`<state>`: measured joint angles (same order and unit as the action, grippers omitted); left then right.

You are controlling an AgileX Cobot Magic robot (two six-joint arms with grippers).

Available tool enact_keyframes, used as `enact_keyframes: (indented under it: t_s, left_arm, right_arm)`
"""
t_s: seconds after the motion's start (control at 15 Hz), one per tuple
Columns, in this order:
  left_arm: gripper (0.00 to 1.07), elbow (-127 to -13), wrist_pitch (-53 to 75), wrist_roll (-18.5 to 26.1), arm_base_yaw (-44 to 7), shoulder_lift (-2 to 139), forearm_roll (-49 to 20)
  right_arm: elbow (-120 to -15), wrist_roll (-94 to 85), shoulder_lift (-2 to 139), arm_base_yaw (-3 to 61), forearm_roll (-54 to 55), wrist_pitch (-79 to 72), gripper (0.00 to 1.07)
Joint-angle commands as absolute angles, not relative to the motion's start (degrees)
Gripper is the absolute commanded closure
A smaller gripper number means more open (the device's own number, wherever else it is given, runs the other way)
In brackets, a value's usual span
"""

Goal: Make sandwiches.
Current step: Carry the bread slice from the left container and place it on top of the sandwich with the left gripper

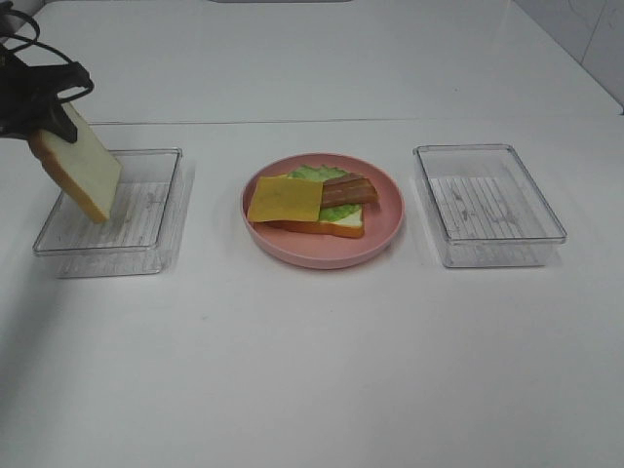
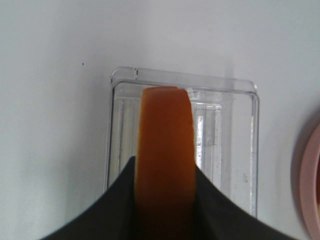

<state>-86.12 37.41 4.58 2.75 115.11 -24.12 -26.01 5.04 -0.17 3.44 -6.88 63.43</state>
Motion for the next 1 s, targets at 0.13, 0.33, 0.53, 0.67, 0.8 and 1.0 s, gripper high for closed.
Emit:
enact_keyframes:
  t_s: [0.13,0.33,0.53,0.67,0.8,1.0]
  left_arm:
    - [1.07,-86.9,38.3,4.9,2.6,110.4,-26.2]
    - [1.07,-87.5,39.1,4.9,2.3,106.5,-31.7]
    - [1.07,-88.0,38.6,10.8,-0.5,105.2,-39.9]
    - [1.07,-88.0,35.9,16.7,-5.0,105.2,-45.4]
    - [1.07,-88.0,32.5,17.5,-8.0,105.3,-48.0]
    - [1.07,-88.0,28.0,19.3,-14.6,108.1,-56.1]
  right_arm:
    - [-25.7,4.7,-2.1,3.2,-6.6,62.9,0.09]
    - [-25.7,4.7,-2.1,3.2,-6.6,62.9,0.09]
    - [-25.7,4.8,-2.1,3.2,-6.6,62.9,0.09]
    - [-25.7,4.8,-2.1,3.2,-6.6,62.9,0.09]
    - [-25.7,4.8,-2.1,3.2,-6.6,62.9,0.09]
    - [-25.7,4.8,-2.1,3.2,-6.6,62.9,0.09]
